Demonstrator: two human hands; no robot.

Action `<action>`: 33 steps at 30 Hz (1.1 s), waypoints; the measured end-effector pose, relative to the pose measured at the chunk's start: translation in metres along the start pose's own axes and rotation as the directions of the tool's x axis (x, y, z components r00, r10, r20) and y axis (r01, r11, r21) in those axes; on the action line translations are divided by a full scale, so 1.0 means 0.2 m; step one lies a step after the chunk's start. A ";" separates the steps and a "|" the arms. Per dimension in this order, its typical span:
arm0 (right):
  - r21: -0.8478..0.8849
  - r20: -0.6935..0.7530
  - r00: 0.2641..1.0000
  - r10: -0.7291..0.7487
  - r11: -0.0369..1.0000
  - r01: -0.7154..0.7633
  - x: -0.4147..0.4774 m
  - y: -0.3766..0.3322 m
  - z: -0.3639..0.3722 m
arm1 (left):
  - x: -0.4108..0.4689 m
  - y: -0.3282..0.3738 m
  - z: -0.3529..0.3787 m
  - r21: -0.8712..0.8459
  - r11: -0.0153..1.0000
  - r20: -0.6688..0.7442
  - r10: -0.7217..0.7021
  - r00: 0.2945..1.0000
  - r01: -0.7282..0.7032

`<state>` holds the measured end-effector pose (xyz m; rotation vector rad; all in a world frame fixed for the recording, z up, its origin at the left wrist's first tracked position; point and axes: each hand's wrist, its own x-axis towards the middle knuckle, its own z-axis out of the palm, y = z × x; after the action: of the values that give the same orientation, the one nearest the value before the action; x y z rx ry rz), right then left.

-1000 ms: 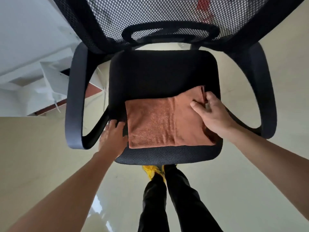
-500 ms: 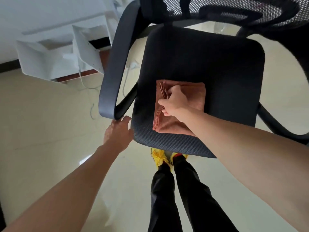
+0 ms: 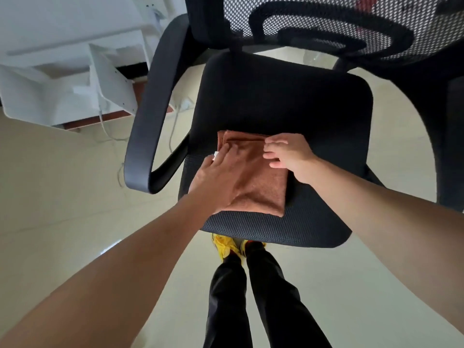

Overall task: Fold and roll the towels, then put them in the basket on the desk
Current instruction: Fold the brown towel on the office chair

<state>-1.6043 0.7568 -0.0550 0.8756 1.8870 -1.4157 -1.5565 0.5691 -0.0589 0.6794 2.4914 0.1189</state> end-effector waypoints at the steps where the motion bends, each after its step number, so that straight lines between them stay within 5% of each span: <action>1: 0.062 -0.020 1.000 0.014 0.998 -0.013 0.02 0.00 -0.02 | 0.03 -0.03 0.00 0.047 0.998 0.054 -0.032 0.998 0.029; 4: 0.156 -0.056 0.998 0.019 0.988 -0.010 0.08 0.00 -0.06 | 0.07 -0.11 -0.01 0.073 0.996 0.134 -0.068 0.989 0.059; 8: -0.053 -0.236 0.947 -0.216 0.976 0.210 -0.01 0.09 -0.07 | 0.08 -0.10 0.00 0.061 0.996 0.170 -0.070 0.983 0.060; 10: -0.074 -0.164 0.949 -0.268 0.963 0.259 -0.15 0.20 -0.03 | 0.08 -0.10 0.00 0.053 0.996 0.172 -0.080 0.982 0.072; 14: -0.216 0.138 0.987 -0.076 0.971 0.105 -0.34 0.55 0.00 | 0.08 -0.10 0.00 0.044 0.996 0.185 -0.081 0.979 0.074; 18: -0.216 -0.063 0.992 0.111 0.969 -0.122 -0.32 0.75 -0.11 | 0.08 -0.11 0.00 0.061 0.996 0.197 -0.081 0.977 0.070; 22: -0.188 -0.276 0.958 -0.078 0.982 0.026 -0.27 0.70 -0.15 | 0.08 -0.10 0.01 0.061 0.995 0.185 -0.085 0.979 0.075; 27: -0.095 -0.084 0.996 0.032 0.995 -0.040 -0.13 0.45 -0.04 | 0.08 -0.07 -0.01 0.097 0.992 0.191 -0.101 0.976 0.084; 33: -0.080 0.106 0.978 0.180 0.982 -0.172 -0.09 0.44 -0.16 | 0.14 0.07 -0.13 -0.106 0.992 -0.200 -0.082 0.976 0.062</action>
<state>-1.5257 0.8025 -0.0819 0.8857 1.7196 -1.2575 -1.5844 0.5966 -0.0466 0.5596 2.6822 0.2973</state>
